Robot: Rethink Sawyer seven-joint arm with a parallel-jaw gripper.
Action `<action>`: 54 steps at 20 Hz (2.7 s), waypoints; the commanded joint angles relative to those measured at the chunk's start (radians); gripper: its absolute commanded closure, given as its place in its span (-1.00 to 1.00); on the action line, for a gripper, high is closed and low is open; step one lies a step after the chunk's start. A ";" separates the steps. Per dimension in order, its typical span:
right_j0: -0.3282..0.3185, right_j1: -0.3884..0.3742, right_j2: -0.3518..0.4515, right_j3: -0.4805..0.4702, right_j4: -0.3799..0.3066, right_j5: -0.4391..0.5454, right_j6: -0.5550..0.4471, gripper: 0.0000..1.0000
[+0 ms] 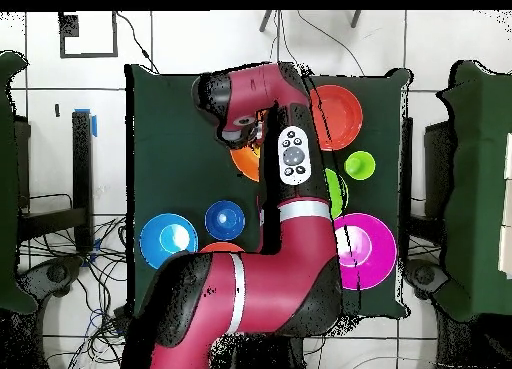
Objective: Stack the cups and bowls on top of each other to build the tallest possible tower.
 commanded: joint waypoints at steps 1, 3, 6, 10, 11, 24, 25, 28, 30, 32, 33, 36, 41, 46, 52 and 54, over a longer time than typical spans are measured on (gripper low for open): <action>0.024 0.005 0.007 -0.030 -0.069 0.045 -0.257 1.00; 0.025 0.005 0.007 -0.031 -0.070 0.045 -0.257 1.00; 0.027 0.008 0.008 -0.039 -0.072 0.048 -0.257 1.00; 0.028 0.009 0.013 -0.043 -0.072 0.042 -0.267 1.00; 0.027 0.009 0.015 -0.044 -0.071 0.038 -0.269 1.00; 0.029 0.030 0.019 -0.077 -0.065 0.078 -0.289 -1.00; 0.029 0.029 0.017 -0.073 -0.065 0.074 -0.287 -1.00; 0.029 0.025 0.013 -0.063 -0.063 0.065 -0.283 -1.00; 0.028 0.023 0.011 -0.056 -0.062 0.060 -0.279 -1.00; 0.027 0.024 0.012 -0.055 -0.060 0.061 -0.278 -1.00; 0.027 0.024 0.013 -0.055 -0.060 0.061 -0.278 -1.00; 0.027 0.023 0.012 -0.050 -0.058 0.057 -0.274 -1.00; 0.024 0.021 0.014 -0.044 -0.052 0.058 -0.273 -1.00; 0.022 -0.018 0.011 -0.011 -0.029 0.090 -0.272 -1.00; 0.014 -0.071 0.017 0.038 0.012 0.121 -0.263 -1.00; 0.014 -0.089 0.015 0.056 0.023 0.135 -0.256 -1.00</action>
